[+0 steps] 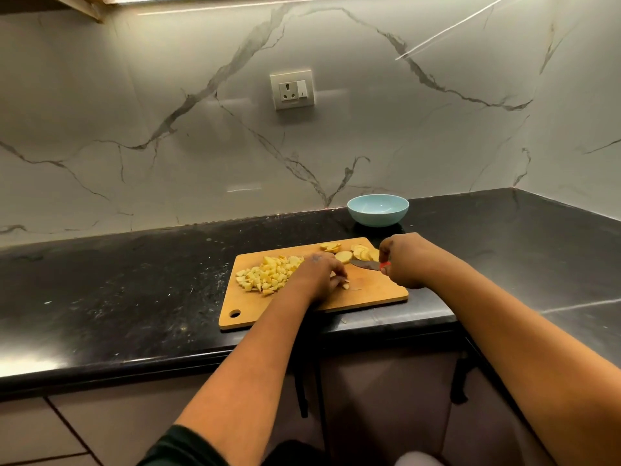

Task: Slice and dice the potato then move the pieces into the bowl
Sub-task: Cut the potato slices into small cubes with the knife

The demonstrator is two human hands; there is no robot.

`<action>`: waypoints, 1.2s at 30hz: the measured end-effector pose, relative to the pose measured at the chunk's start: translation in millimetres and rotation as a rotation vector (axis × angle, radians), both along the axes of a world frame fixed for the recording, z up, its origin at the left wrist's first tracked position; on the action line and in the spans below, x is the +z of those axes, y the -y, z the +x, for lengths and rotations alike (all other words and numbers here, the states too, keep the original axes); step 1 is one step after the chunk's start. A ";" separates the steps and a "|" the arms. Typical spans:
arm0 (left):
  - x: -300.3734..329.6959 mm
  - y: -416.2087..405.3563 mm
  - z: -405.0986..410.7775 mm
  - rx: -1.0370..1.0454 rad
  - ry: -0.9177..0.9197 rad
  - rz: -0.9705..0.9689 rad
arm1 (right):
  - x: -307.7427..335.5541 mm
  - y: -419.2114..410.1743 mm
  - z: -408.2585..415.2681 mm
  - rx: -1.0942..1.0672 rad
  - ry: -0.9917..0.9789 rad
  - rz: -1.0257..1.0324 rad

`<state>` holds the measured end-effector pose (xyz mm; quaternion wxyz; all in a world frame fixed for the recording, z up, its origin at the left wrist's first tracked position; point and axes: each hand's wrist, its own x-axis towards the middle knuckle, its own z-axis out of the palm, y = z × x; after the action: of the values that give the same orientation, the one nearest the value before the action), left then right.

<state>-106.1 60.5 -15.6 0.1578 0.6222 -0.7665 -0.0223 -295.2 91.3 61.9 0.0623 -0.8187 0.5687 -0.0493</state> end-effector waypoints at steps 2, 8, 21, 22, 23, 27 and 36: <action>-2.4 -1.3 0.5 0.044 0.024 -0.060 | -0.8 -0.8 1.5 0.000 -0.006 0.005; -16.2 -9.9 0.3 0.180 -0.063 -0.211 | -6.6 -9.1 14.0 0.024 0.010 0.012; -15.5 -11.7 -6.3 0.380 -0.309 -0.109 | -8.4 -25.7 42.3 0.097 -0.175 0.121; -15.8 -11.9 -7.0 0.384 -0.315 -0.113 | -7.0 -27.4 43.5 0.105 -0.193 0.127; -16.5 -12.4 -7.8 0.388 -0.317 -0.123 | -4.9 -29.0 43.6 0.109 -0.212 0.129; -17.2 -11.4 -10.8 0.412 -0.288 -0.134 | 5.5 -31.2 31.6 0.096 -0.218 0.083; -15.2 -19.4 0.8 0.377 -0.037 -0.173 | 16.1 -6.5 -4.4 0.036 -0.038 -0.062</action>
<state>-105.2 79.9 -30.7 0.2262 0.7382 -0.6325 0.0622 -299.6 97.9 78.0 0.0269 -0.8311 0.5532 -0.0504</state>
